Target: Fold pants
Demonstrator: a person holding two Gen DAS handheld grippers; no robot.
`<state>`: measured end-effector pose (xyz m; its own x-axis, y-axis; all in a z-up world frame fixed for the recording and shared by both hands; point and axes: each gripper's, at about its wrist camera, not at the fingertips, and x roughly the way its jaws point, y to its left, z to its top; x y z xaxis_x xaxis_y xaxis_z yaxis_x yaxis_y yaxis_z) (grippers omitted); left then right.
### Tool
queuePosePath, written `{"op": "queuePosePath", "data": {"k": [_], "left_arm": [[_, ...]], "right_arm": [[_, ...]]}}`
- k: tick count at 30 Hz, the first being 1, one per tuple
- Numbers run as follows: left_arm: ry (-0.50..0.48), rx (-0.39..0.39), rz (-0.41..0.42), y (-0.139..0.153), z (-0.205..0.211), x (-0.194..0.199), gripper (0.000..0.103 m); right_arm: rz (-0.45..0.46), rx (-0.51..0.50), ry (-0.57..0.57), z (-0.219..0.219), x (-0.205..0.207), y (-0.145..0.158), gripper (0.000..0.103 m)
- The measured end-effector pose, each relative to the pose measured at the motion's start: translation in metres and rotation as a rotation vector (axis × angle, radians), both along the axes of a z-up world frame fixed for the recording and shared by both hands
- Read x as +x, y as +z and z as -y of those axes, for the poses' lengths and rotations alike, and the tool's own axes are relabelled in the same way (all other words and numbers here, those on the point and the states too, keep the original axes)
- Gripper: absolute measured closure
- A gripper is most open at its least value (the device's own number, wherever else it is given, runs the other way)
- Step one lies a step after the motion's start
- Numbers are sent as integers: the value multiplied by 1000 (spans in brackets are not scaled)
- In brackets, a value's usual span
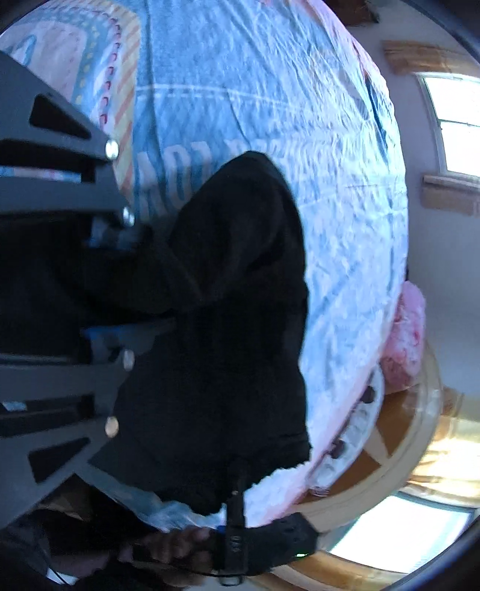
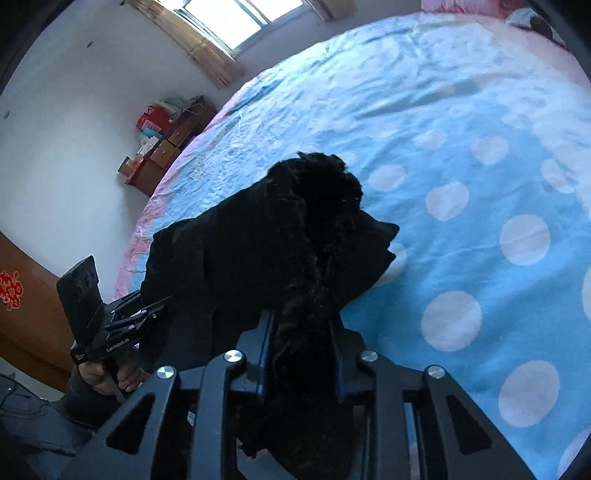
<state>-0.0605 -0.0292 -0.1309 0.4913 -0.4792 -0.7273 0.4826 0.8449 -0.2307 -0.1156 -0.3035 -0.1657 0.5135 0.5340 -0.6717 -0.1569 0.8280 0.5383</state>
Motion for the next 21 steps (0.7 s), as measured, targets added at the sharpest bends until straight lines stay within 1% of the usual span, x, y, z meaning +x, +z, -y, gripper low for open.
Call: {"op": "queuePosePath", "data": {"k": [2,5,7,12,16,21], "left_arm": [[14,-22,4,5,-4,-2,80],[26,-64,19,15,-14,-8,82],[35,-74,22,19,-19,-10,83],[70,-30,51,35,-34,-8,84],[118,-8,89,52,-58,0,84],[186,34,152,75,-99,16,85]], "right_arm": [[39,4,2,-5,-4,13,82],[69,-13,20,-12,-7,28,83],[83,-17,34,-15,-3,37,84],[110,-29,77,-32,20,53,85],[120,15,118,-53,54,61,85],[120,42,189,-99,108,73,86]]}}
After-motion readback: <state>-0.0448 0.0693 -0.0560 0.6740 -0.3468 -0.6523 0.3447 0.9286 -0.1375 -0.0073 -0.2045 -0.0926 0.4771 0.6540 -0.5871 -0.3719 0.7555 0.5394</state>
